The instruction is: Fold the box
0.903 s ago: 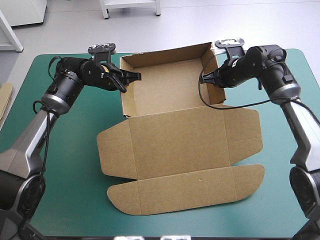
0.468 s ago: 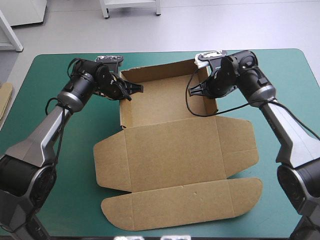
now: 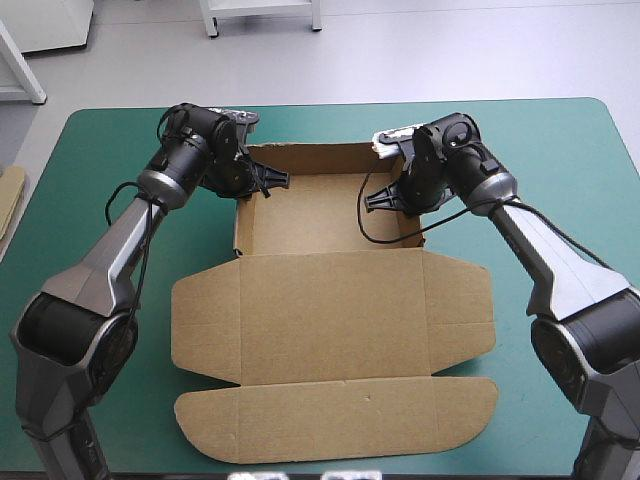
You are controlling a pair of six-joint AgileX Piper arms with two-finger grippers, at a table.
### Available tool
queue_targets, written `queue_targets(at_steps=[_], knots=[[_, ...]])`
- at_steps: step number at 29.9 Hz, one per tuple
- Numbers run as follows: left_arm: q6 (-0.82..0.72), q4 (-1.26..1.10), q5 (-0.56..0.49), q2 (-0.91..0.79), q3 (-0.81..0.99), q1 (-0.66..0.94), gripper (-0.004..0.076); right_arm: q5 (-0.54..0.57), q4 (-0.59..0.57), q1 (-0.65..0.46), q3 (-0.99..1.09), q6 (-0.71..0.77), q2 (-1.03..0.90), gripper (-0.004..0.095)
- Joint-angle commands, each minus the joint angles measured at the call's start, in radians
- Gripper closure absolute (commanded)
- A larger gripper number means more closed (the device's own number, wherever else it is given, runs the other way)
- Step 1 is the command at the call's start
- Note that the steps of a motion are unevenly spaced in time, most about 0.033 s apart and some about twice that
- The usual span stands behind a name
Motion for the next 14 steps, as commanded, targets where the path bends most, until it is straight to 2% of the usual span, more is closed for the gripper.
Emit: queue_targets(at_steps=[1, 14], knots=[[0.032, -0.016, -0.038, -0.026, -0.057, -0.013, 0.0732, 0.033, 0.02, 0.012, -0.03, -0.051, -0.044, 0.0919], [0.061, -0.046, 0.057, 0.071, -0.055, -0.013, 0.0732, 0.033, 0.025, 0.012, -0.03, -0.048, 0.019, 0.0921]])
